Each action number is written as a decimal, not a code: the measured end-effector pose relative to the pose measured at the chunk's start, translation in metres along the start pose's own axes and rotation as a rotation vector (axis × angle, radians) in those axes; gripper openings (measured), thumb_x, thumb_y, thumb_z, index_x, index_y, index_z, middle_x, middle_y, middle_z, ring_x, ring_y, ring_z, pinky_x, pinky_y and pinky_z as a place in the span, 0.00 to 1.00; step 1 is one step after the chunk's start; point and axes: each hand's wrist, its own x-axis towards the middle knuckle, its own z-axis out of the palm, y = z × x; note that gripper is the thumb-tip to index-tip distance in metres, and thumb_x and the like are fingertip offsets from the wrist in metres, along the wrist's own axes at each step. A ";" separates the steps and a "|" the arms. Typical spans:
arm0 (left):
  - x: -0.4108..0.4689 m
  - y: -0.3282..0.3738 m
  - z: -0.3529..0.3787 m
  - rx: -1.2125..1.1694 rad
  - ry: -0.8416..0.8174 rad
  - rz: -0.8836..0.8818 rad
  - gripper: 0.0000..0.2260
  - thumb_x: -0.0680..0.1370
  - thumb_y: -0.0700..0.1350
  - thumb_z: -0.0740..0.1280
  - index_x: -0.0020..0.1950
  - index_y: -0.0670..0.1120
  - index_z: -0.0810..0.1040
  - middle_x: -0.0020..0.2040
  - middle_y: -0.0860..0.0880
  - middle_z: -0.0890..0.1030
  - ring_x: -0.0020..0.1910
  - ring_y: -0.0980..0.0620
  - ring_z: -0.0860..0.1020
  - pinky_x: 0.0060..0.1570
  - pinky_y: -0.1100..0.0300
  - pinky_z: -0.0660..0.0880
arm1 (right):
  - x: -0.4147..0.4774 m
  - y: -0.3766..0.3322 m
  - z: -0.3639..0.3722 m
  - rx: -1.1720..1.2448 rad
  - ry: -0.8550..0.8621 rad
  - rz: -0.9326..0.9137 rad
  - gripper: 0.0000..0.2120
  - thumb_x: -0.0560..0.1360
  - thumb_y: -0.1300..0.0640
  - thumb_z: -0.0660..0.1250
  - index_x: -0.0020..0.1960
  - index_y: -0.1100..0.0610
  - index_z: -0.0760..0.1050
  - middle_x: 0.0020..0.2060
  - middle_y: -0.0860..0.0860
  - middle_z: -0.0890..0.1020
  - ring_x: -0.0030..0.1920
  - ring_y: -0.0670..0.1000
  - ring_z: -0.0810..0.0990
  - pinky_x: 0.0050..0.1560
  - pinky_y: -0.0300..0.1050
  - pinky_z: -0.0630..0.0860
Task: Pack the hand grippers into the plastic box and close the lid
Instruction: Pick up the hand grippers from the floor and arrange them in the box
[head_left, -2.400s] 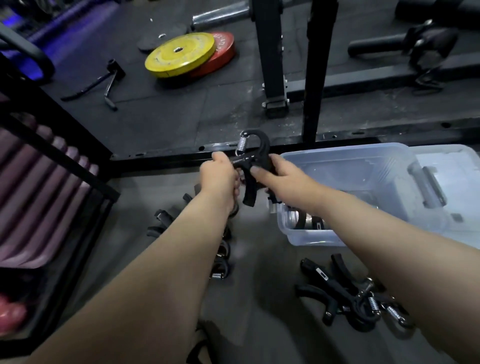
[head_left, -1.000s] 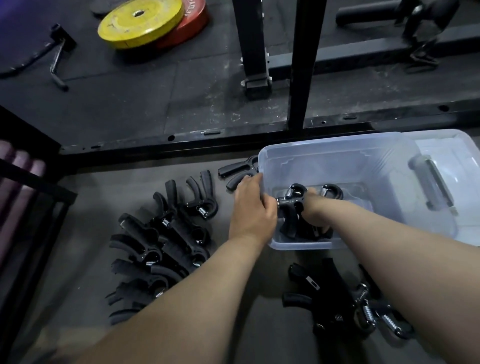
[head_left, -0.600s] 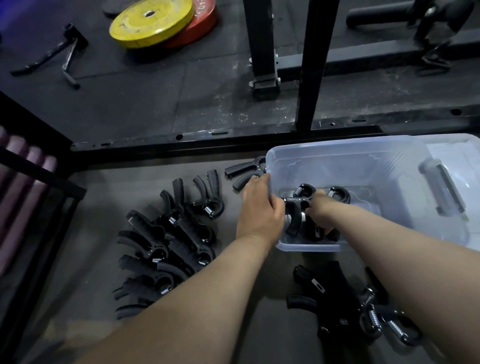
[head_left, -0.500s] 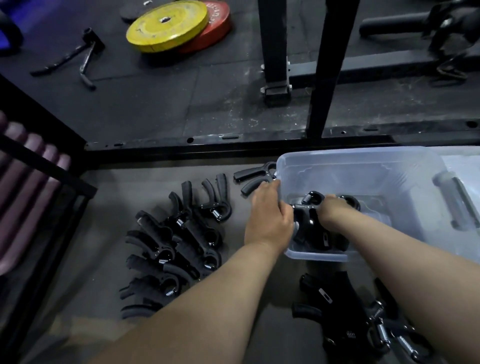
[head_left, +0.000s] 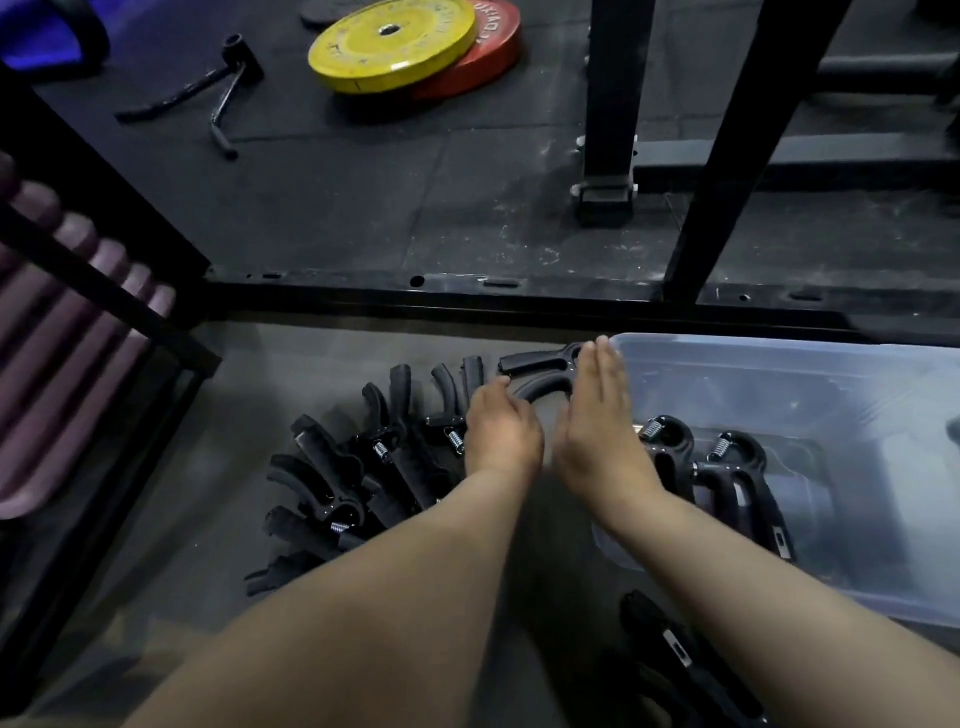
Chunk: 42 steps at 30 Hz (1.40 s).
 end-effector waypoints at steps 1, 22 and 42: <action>0.006 -0.001 0.004 0.041 -0.023 0.004 0.19 0.80 0.45 0.55 0.70 0.48 0.71 0.69 0.46 0.72 0.67 0.46 0.71 0.67 0.52 0.68 | -0.002 0.004 0.001 0.024 0.025 -0.007 0.31 0.81 0.61 0.49 0.79 0.60 0.38 0.78 0.52 0.36 0.77 0.48 0.34 0.75 0.41 0.36; 0.047 -0.016 0.045 0.493 -0.208 0.058 0.15 0.78 0.49 0.62 0.60 0.41 0.73 0.61 0.41 0.73 0.62 0.40 0.72 0.61 0.48 0.70 | -0.008 0.009 0.001 0.273 0.033 0.001 0.30 0.82 0.59 0.48 0.80 0.48 0.41 0.76 0.34 0.36 0.74 0.34 0.34 0.74 0.38 0.41; -0.043 0.060 -0.041 -0.073 0.222 0.228 0.22 0.84 0.47 0.50 0.47 0.38 0.79 0.48 0.41 0.81 0.47 0.43 0.77 0.44 0.57 0.67 | -0.007 -0.001 -0.043 0.636 0.051 0.190 0.16 0.82 0.57 0.54 0.65 0.55 0.74 0.68 0.51 0.73 0.63 0.47 0.73 0.58 0.29 0.65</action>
